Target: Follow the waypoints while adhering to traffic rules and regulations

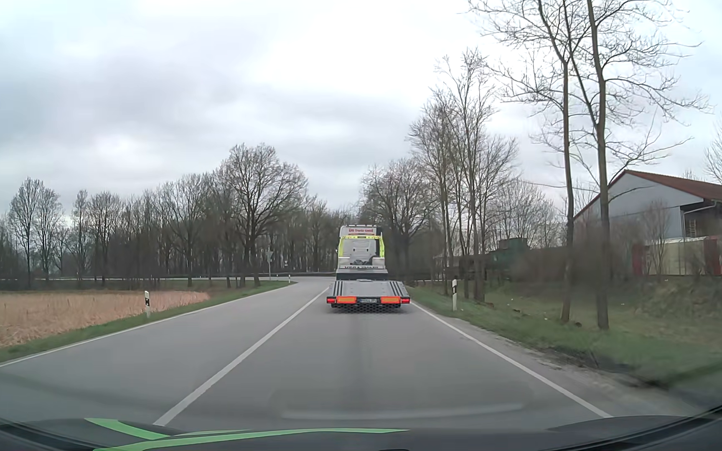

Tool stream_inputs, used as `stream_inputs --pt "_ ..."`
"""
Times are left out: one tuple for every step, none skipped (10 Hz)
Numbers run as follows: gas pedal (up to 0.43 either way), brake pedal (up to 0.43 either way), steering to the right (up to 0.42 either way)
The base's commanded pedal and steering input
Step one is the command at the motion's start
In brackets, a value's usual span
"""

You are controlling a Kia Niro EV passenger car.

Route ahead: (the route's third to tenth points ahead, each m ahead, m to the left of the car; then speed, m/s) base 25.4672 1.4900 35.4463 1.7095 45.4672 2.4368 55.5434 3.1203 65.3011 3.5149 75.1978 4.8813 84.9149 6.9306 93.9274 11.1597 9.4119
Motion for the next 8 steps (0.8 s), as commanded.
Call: stream_inputs --pt "0.087 0.0 -0.001" --pt "0.047 0.0 -0.002" --pt "0.0 0.0 -0.002" --pt "0.0 0.0 -0.002" --pt "0.0 0.0 -0.002" --pt "0.0 0.0 -0.002" --pt "0.0 0.0 -0.002" --pt "0.0 0.0 -0.002"
